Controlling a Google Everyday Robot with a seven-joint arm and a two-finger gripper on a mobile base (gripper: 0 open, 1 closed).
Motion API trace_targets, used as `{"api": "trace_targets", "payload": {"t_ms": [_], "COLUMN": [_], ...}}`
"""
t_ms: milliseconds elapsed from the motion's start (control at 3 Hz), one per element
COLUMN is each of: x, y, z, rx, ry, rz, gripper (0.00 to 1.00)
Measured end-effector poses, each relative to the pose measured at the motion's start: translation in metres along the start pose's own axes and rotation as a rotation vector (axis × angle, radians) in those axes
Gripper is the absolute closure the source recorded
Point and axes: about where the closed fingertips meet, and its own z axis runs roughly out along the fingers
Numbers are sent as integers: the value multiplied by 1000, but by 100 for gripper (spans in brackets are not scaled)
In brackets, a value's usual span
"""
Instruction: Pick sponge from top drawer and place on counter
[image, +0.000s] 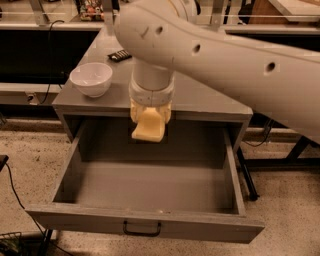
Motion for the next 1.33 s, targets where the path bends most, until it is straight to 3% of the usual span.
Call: {"api": "trace_targets", "payload": {"t_ms": [333, 667, 1000, 1333], "x": [31, 74, 132, 161], "y": [15, 36, 63, 80], "z": [-45, -62, -42, -12], "rx": [-57, -118, -106, -79], "ry": [13, 4, -17, -35], "rz": [0, 45, 160, 255], "gripper": [100, 100, 98, 78]}}
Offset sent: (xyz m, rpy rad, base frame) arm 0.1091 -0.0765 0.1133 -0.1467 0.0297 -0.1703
